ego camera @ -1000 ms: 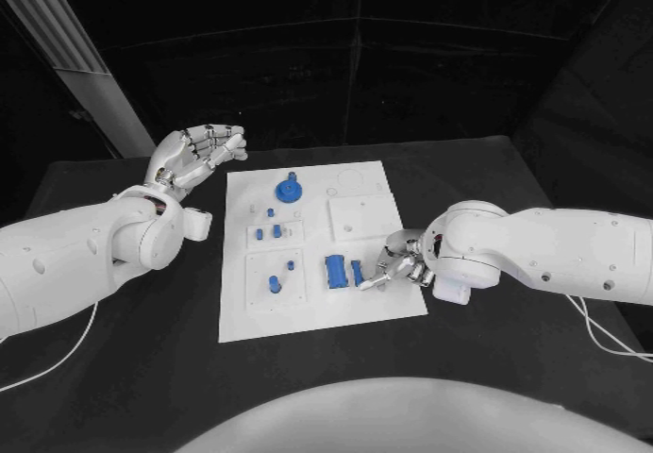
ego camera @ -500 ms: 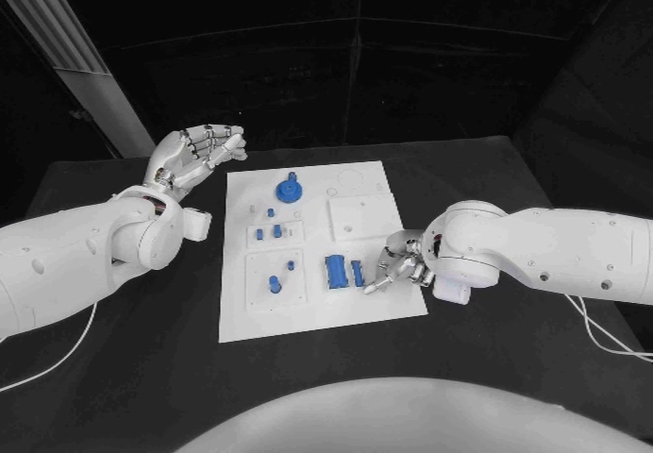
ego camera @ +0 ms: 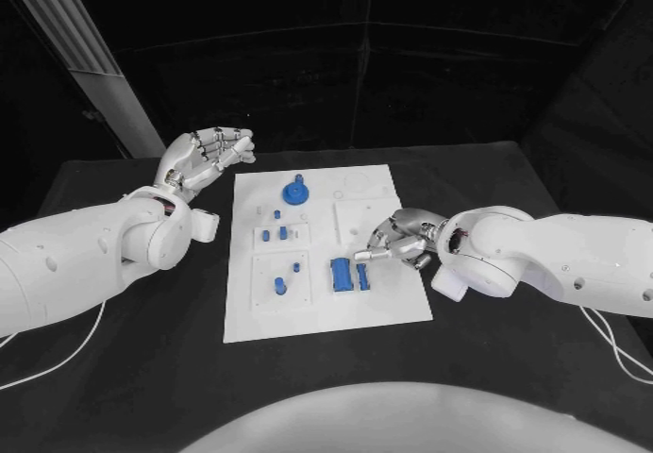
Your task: Assemble the parts on the task board
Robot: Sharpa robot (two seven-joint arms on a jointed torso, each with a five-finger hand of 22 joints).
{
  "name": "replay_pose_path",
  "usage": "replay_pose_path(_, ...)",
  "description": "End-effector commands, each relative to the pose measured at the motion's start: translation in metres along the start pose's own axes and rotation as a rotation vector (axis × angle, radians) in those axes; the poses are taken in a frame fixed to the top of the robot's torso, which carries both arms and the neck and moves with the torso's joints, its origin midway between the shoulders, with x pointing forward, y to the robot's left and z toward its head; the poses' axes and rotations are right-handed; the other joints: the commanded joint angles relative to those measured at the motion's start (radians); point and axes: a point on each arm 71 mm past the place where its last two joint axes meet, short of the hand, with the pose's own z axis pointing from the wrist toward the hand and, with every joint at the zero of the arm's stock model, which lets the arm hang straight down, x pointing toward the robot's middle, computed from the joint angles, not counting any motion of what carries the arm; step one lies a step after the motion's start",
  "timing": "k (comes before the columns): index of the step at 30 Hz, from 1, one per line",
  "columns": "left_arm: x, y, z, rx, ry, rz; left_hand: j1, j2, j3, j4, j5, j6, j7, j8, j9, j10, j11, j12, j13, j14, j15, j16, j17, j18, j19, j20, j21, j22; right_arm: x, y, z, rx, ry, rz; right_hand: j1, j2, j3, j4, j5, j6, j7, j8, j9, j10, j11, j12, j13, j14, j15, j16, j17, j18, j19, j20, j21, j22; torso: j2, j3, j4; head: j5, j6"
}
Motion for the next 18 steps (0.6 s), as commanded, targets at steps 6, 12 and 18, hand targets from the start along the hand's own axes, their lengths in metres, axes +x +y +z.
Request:
replay_pose_path(6, 0.012, -0.007, -0.004, 0.149, 0.015, -0.022, -0.053, 0.011, -0.024, 0.000, 0.003, 0.000, 0.093, 0.022, 0.000, -0.022, -0.001, 0.011, -0.002, -0.021, 0.002, 0.014, -0.023, -0.011, 0.002, 0.001, -0.008, -0.005, -0.038, 0.045, 0.001, -0.609, -0.470, 0.227, -0.056, 0.044, -0.058, 0.032, -0.021, -0.160, 0.097, -0.162, -0.140, -0.194, 0.088, -0.277, 0.053, -0.203, 0.081, -0.352, -0.143, 0.148, -0.443, 0.076, -0.843, -0.081, -0.006, 0.0018, 0.0025, 0.039, 0.093)
replay_pose_path(12, 0.024, -0.009, -0.007, 0.209, 0.019, -0.031, -0.087, 0.008, -0.033, -0.001, -0.009, 0.014, 0.092, 0.031, -0.002, -0.035, 0.000, 0.019, -0.002, -0.049, 0.006, 0.023, -0.042, -0.017, -0.011, 0.001, -0.015, -0.010, -0.037, 0.061, 0.014, -0.743, -0.496, 0.226, -0.198, 0.059, -0.129, 0.056, -0.083, -0.329, 0.203, -0.246, -0.244, -0.752, 0.199, -0.960, -0.468, -0.658, 0.200, -0.947, -0.644, 0.126, -0.665, 0.157, -1.211, -0.336, -0.004, 0.0025, 0.0064, 0.043, 0.157)
replay_pose_path(18, 0.032, -0.011, -0.009, 0.243, -0.013, -0.087, -0.097, -0.021, -0.008, 0.000, -0.012, -0.016, 0.103, 0.027, -0.004, -0.080, 0.013, 0.028, -0.001, -0.137, 0.024, 0.043, -0.069, -0.031, -0.077, 0.000, -0.052, -0.027, -0.030, 0.072, 0.028, -0.785, -0.467, 0.286, -0.454, -0.205, 0.111, 0.064, -0.108, -0.611, 0.222, -0.306, -0.295, -1.056, 0.274, -1.195, -0.671, -1.010, 0.291, -1.159, -0.802, 0.070, -0.927, 0.203, -1.430, -0.480, -0.002, 0.0018, 0.0013, 0.069, 0.217)
